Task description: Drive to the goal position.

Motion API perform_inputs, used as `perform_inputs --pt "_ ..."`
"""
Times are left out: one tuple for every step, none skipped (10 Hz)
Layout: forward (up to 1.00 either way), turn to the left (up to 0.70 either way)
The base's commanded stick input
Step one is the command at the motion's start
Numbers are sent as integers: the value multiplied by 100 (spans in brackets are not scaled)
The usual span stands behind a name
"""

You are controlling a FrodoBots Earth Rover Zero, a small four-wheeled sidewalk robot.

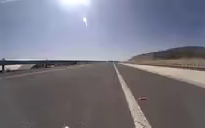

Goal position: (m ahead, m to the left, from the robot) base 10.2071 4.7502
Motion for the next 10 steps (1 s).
perform_inputs --pt "100 0" --pt "100 0" --pt "100 0" --pt "100 0" --pt "100 0" --pt "100 0" --pt "100 0" --pt "100 0" --pt "100 0" --pt "100 0"
